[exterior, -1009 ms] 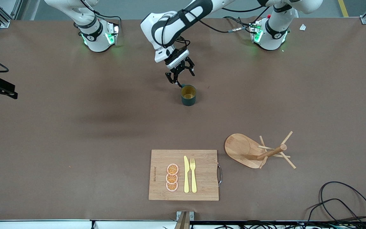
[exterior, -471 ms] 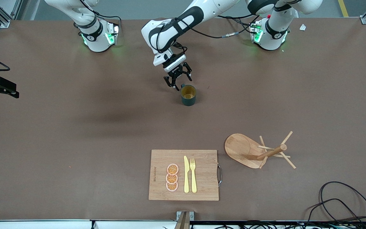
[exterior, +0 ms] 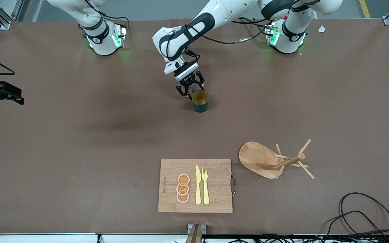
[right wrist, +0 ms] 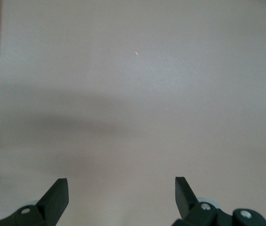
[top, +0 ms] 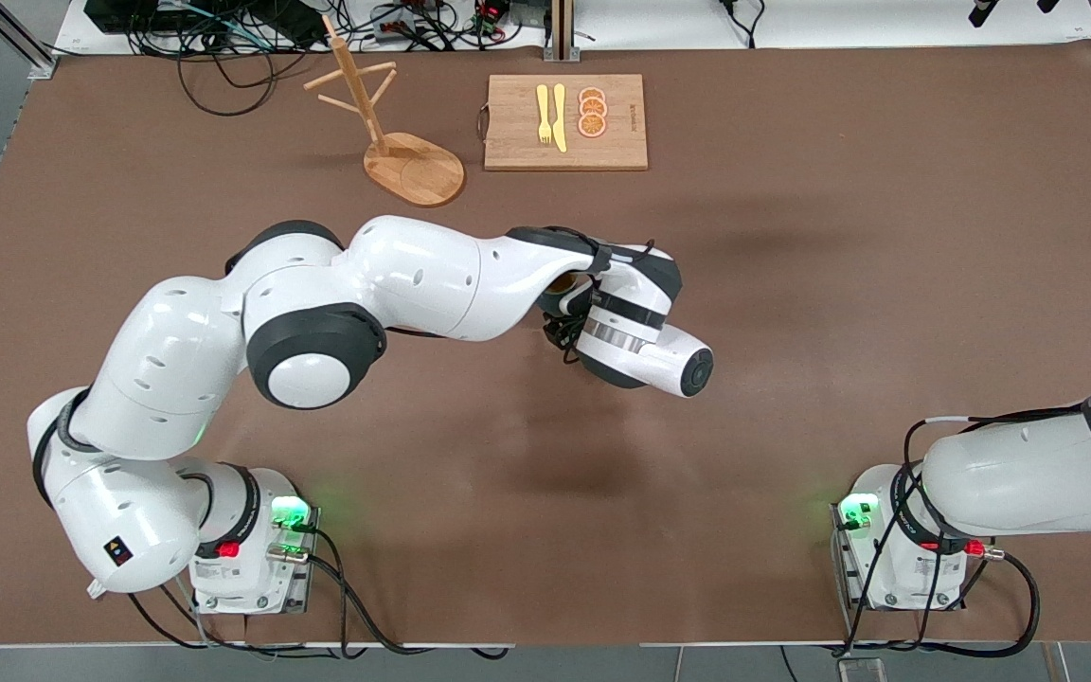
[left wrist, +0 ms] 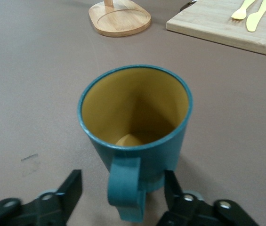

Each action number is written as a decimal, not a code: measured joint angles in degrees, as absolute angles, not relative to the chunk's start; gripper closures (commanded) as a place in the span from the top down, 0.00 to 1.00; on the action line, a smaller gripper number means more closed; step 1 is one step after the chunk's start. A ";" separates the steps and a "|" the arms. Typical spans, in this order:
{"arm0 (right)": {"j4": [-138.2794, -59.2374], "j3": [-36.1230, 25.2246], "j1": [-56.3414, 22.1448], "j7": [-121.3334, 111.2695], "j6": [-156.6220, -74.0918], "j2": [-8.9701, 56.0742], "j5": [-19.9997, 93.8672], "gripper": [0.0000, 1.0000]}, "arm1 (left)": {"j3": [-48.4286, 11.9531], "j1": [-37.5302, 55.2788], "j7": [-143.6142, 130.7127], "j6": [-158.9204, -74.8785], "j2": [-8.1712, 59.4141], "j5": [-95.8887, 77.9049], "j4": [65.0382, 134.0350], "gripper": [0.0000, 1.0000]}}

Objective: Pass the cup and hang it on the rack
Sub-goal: 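Lower the left gripper onto the mug handle and close it, then lift the teal mug by its handle with the left gripper toward the rack, then hang the mug handle onto a rack peg with the left gripper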

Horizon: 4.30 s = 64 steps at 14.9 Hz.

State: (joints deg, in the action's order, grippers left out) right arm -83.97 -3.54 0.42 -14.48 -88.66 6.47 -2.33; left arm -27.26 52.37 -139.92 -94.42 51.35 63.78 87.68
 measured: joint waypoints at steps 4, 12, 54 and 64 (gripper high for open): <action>-83.97 -3.56 0.42 -14.48 -88.65 6.34 -2.33 1.00 | -27.26 52.49 -139.93 -95.32 51.54 63.84 87.68 0.47; -86.60 -3.52 0.02 -14.48 -88.70 3.49 -2.33 1.00 | -27.26 52.58 -139.53 -95.60 52.60 65.10 87.18 0.06; -92.89 -1.40 2.56 0.86 -93.31 -1.63 0.81 1.00 | -63.64 -33.48 -66.80 -117.34 47.87 -18.66 81.03 0.01; -92.26 -1.55 2.76 0.83 -93.70 -1.64 -1.11 1.00 | -62.75 -39.67 -55.76 -117.41 48.13 -21.80 86.24 0.01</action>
